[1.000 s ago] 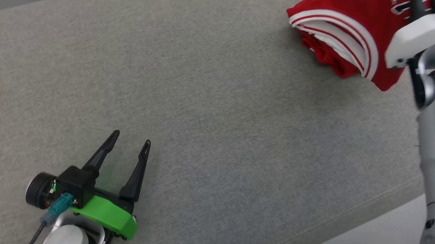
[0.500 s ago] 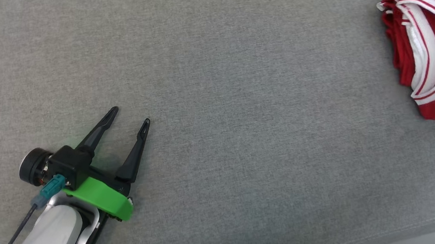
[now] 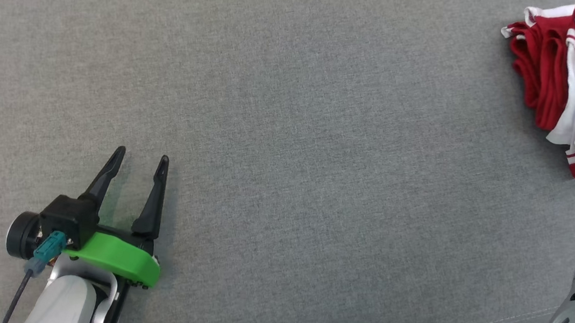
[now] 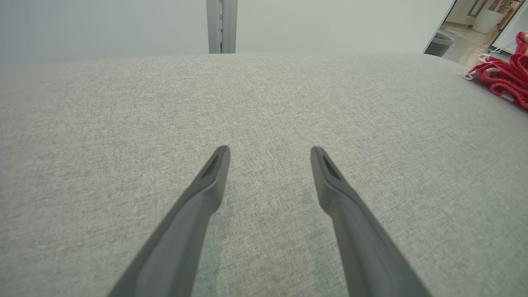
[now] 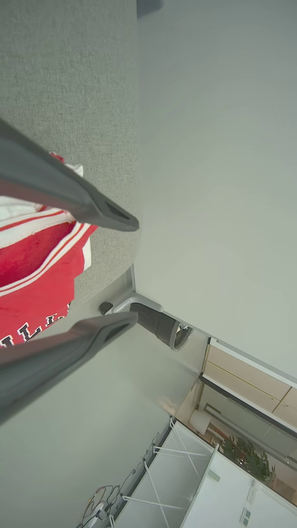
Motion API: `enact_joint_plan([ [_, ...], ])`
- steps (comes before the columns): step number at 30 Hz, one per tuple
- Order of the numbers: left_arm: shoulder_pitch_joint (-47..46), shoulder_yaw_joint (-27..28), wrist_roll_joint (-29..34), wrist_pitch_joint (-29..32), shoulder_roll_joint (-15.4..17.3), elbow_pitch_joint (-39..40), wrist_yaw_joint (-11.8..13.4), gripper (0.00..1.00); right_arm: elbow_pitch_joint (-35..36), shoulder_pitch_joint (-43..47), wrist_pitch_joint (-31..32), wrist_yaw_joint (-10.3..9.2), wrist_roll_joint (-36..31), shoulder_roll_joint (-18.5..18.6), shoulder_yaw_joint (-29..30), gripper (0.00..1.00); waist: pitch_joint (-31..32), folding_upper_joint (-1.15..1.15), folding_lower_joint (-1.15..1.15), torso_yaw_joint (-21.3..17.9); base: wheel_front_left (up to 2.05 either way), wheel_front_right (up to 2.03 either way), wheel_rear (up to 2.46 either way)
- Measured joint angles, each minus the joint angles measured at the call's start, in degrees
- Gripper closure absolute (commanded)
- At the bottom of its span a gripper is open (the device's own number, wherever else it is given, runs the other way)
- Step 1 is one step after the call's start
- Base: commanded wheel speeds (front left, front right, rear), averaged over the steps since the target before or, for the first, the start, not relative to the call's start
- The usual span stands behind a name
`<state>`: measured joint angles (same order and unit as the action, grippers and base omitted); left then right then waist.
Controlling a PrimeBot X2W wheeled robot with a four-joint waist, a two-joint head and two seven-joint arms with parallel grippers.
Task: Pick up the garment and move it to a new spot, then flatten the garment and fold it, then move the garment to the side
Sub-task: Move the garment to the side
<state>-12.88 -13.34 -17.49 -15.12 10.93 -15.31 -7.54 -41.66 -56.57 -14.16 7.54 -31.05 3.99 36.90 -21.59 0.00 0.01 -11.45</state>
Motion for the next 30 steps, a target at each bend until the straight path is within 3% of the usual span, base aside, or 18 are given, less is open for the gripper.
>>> enact_joint_plan([
  [4,0.62,3.09,0.98,0.00,-1.57,-2.01,0.00,0.00,-2.03,0.85,-0.78,0.00,6.56,-0.93,-9.80,0.00,3.05,0.00,0.00,0.18,0.00,0.00,0.00],
  [8,0.83,5.94,2.07,0.00,-3.02,-4.05,0.00,0.00,0.23,5.67,-0.85,0.00,17.35,-1.01,-21.14,0.00,6.06,0.00,0.00,1.00,0.00,0.00,0.00],
  [12,0.88,8.67,3.45,0.00,-3.96,-5.55,0.00,0.00,3.55,12.70,-0.86,0.00,27.42,-1.12,-27.81,0.00,8.33,0.00,0.00,2.66,0.00,0.00,0.00],
  [23,3.92,14.28,6.27,0.00,-5.27,-8.38,0.00,0.00,9.15,30.06,-0.85,0.00,42.17,-1.21,-34.04,0.00,13.83,0.00,0.00,7.53,0.00,0.00,0.00],
  [30,7.15,16.33,7.14,0.00,-6.55,-9.17,0.00,0.00,9.73,36.45,-0.85,0.00,45.40,-1.21,-35.63,0.00,17.17,0.00,-0.01,9.23,0.00,0.00,0.00],
])
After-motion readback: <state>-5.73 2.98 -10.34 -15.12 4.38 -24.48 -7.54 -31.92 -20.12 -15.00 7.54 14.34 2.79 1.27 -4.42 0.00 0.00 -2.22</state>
